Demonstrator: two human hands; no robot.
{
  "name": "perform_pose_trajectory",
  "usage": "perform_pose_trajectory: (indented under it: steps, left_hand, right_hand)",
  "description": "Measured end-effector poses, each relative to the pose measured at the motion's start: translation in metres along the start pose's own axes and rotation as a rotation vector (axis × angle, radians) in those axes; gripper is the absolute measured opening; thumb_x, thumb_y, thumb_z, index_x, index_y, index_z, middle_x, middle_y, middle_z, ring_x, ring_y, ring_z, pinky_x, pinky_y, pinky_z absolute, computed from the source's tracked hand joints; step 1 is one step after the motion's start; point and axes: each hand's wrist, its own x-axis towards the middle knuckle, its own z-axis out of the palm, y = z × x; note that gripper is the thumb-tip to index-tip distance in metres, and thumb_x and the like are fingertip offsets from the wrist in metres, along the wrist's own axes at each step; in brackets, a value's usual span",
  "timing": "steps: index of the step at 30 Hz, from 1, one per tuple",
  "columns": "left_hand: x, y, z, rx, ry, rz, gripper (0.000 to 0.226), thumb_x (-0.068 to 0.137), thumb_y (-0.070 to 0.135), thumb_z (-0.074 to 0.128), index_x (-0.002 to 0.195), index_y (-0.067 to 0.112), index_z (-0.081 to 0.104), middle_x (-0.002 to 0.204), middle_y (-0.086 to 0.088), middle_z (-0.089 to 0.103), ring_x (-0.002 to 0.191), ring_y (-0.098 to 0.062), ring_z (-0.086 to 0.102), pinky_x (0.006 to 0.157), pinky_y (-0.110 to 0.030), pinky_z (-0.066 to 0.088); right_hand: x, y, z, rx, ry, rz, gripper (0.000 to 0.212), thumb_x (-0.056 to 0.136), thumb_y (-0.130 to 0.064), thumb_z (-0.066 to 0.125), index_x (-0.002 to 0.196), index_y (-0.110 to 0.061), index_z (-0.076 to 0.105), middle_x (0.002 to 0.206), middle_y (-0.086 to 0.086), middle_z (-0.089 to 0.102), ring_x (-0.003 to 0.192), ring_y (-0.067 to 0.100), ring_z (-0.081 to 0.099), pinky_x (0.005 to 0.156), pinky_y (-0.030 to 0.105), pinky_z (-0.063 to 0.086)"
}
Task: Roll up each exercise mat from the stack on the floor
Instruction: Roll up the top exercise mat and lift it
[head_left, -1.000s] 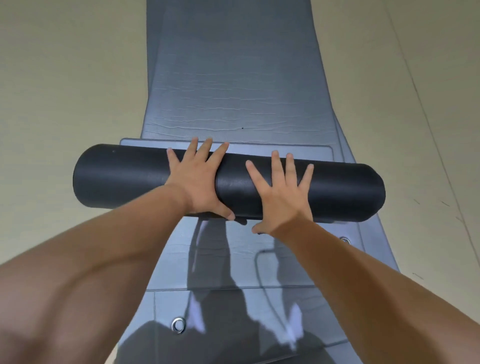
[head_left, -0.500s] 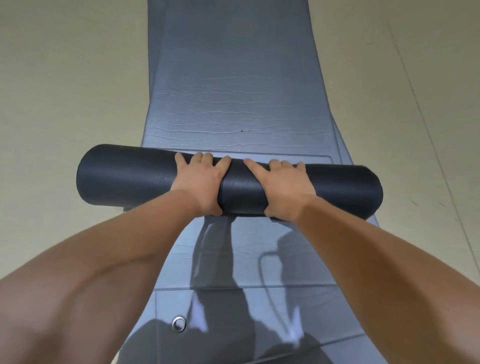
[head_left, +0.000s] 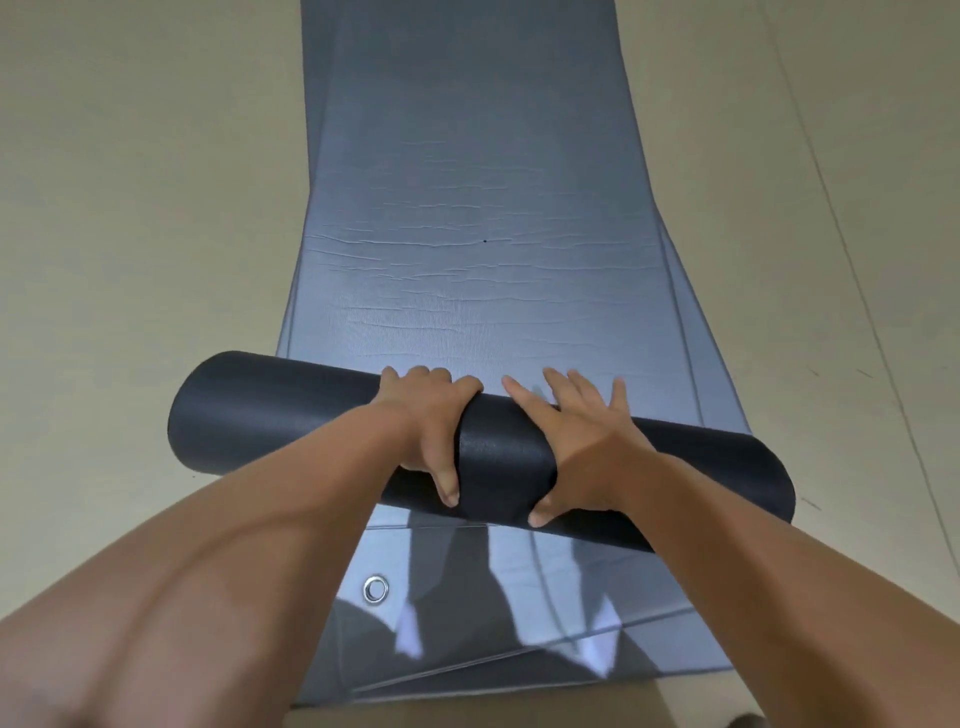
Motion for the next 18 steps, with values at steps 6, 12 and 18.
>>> perform_pose_trajectory:
  steps: [6, 12, 18]
  left_hand:
    - [0.012, -0.001, -0.015, -0.013, -0.023, -0.028, 0.146, 0.039, 0.063, 0.092, 0.159, 0.036, 0.013, 0.158, 0.004, 0.032, 0.148, -0.027, 0.025, 0.117, -0.07, 0.008]
    - [-0.029, -0.011, 0.02, 0.026, 0.409, -0.176, 0.109, 0.073, 0.081, 0.062, 0.159, 0.034, 0.016, 0.168, -0.003, 0.013, 0.155, -0.029, 0.007, 0.119, -0.067, 0.006]
    - [-0.066, 0.021, 0.092, -0.528, 0.868, -0.612, 0.078, 0.072, 0.062, 0.076, 0.135, 0.026, 0.047, 0.142, -0.005, 0.042, 0.13, -0.031, 0.042, 0.103, -0.054, 0.038]
  right_hand:
    - [-0.001, -0.011, 0.022, -0.126, 0.115, 0.038, 0.151, 0.058, -0.076, 0.085, 0.15, -0.051, -0.032, 0.171, 0.02, 0.0, 0.156, 0.044, 0.009, 0.12, 0.073, 0.005]
    - [0.023, 0.01, -0.006, 0.056, 0.071, -0.011, 0.146, 0.046, -0.069, 0.085, 0.155, -0.057, -0.011, 0.112, 0.002, 0.048, 0.103, 0.026, 0.054, 0.086, 0.043, 0.045]
    - [0.016, 0.002, -0.007, 0.115, 0.079, 0.058, 0.14, 0.046, -0.069, 0.087, 0.155, -0.06, -0.001, 0.103, -0.001, 0.052, 0.089, 0.023, 0.057, 0.078, 0.039, 0.054]
